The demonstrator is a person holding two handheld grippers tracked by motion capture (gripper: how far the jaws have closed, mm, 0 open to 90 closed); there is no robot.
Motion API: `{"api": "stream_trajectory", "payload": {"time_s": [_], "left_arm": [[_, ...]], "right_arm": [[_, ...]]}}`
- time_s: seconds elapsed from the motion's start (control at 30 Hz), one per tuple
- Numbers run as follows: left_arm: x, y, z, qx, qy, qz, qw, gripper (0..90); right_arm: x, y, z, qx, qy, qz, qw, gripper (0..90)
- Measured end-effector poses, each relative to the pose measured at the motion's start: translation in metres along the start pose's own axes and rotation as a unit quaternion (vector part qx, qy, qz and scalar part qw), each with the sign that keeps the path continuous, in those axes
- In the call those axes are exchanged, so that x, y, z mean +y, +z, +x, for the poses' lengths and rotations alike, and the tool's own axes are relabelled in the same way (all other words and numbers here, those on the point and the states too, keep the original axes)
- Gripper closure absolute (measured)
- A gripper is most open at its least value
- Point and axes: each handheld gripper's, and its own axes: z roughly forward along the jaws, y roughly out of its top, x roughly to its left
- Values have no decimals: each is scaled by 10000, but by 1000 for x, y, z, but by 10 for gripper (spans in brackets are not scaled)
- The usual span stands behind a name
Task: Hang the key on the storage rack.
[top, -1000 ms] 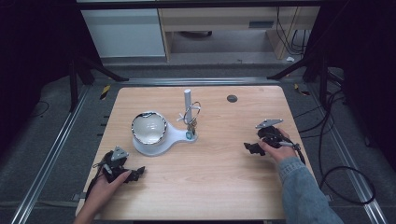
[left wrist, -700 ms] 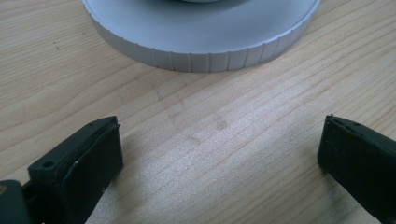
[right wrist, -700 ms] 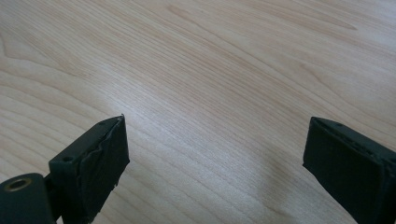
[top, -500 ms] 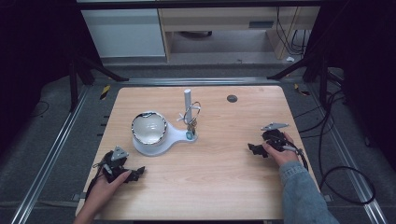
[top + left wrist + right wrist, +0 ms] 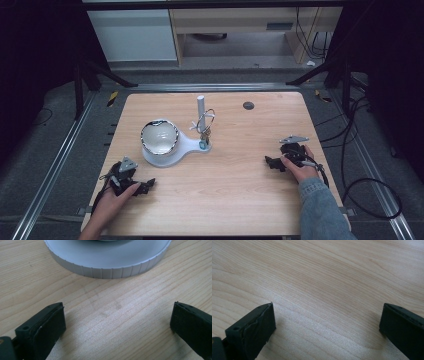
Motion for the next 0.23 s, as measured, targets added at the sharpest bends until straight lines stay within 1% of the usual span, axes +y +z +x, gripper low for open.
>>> {"api": "stream_trajectory", "payload": {"time_s": [0.07, 0.23], "left_arm": [[0, 0, 0, 1, -1, 0, 10000, 0], [0, 0, 0, 1, 4, 1, 10000, 0]], "right_arm": [[0, 0, 0, -3, 36, 8, 10000, 1], [0, 0, 0, -31, 27, 6, 10000, 1]]}}
